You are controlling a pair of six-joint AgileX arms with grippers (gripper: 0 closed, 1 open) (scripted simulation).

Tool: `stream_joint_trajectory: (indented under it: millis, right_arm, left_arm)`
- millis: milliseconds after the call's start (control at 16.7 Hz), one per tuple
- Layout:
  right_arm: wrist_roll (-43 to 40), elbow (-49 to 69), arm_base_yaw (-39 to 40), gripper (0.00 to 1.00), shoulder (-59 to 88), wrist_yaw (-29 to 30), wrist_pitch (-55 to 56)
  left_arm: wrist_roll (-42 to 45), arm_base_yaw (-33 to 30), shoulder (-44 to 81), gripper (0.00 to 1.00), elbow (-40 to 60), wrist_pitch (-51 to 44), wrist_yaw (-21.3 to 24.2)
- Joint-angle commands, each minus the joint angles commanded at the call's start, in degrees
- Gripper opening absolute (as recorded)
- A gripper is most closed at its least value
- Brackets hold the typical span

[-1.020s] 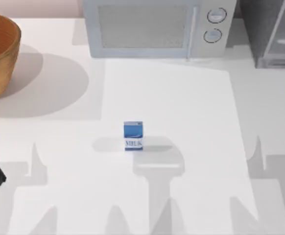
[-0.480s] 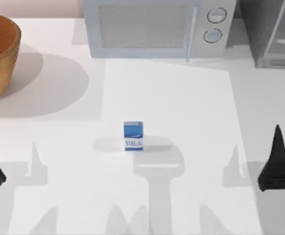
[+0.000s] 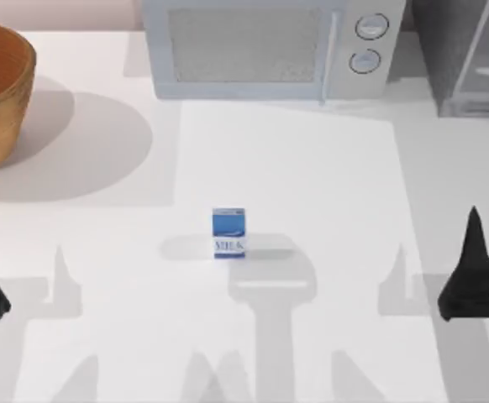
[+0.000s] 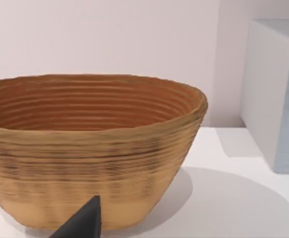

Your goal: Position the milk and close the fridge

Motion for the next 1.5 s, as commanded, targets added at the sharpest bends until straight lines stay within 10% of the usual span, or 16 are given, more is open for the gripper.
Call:
stream_joint_trajectory:
  millis: [1020,1500]
  right_arm:
    - [0.0,44.8,11.6,1.00,82.1,11.3,34.7]
    - [0.3,53.5,12.7,1.00,95.2,12.4,40.6]
  left_arm:
    - [0.0,0.0,0.0,1.00,0.0,0.0,0.0]
    - [0.0,0.0,0.0,1.00,0.0,0.0,0.0]
